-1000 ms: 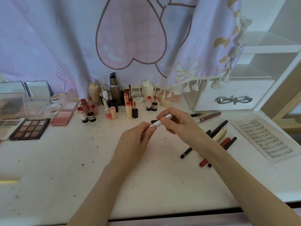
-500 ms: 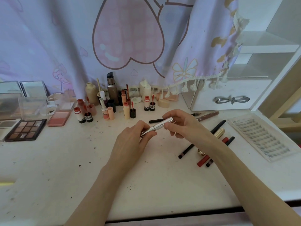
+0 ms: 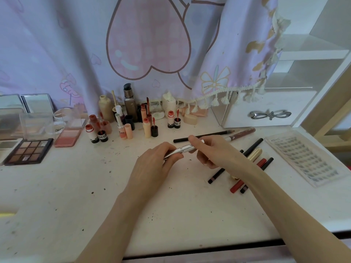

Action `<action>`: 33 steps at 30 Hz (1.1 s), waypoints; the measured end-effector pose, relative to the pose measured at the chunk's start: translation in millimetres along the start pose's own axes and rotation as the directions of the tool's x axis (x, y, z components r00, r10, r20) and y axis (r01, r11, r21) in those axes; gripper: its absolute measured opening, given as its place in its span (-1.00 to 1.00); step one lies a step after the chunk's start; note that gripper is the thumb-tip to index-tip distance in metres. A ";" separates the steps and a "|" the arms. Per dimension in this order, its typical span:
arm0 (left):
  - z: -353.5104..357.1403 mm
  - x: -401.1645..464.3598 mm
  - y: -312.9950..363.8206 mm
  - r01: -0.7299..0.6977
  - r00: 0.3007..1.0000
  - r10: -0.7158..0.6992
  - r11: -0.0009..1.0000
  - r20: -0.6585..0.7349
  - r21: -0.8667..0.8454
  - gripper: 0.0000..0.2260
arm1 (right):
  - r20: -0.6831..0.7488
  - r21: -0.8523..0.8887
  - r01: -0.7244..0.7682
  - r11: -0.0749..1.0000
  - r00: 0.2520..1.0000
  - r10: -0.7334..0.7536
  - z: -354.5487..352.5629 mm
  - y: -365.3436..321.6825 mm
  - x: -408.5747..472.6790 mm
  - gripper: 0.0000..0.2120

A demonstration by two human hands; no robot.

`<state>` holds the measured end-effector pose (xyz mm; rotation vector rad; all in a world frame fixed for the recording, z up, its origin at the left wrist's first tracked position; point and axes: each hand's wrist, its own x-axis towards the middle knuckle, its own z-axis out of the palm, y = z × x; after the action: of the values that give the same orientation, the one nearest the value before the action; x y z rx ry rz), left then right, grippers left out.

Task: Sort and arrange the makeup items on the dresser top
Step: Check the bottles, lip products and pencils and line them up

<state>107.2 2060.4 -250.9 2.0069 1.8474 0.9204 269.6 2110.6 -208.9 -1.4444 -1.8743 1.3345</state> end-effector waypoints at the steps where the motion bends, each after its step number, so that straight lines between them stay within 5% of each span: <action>1: -0.1 0.1 0.1 0.001 1.000 -0.001 1.000 0.005 0.001 -0.81 | 0.003 0.024 0.022 0.999 1.000 -0.022 -0.6 -0.1 -0.6 -0.69; 4: 0.1 0.7 -1.3 0.001 1.000 -0.001 1.000 -0.005 -0.004 -0.79 | 0.043 0.143 0.110 0.984 0.992 -0.117 -6.6 0.5 -1.7 -0.96; 10: 0.7 0.7 -1.7 -0.010 1.000 0.010 1.000 -0.011 0.001 -0.80 | 0.034 -0.048 0.062 0.997 0.998 -0.060 -5.4 -0.1 -0.1 -0.70; 17: -0.6 0.7 -0.5 0.015 1.000 -0.016 0.999 -0.021 -0.043 -0.74 | 0.036 0.132 0.119 0.984 0.992 -0.125 -15.3 3.2 2.1 -0.91; 24: -0.6 -0.4 -1.3 -0.029 0.996 0.030 0.999 -0.083 0.018 -0.84 | -0.006 0.035 0.192 0.981 0.981 -0.192 -17.3 3.0 1.7 -0.96; 33: 0.4 0.9 -0.9 -0.013 0.993 0.015 1.000 -0.114 0.020 -0.83 | -0.027 0.431 0.145 0.891 0.989 -0.148 -27.9 10.5 1.4 -0.92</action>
<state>106.7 2061.4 -251.4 2.0197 1.9110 1.0459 296.2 2123.9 -205.7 -1.0510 -1.5235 1.5557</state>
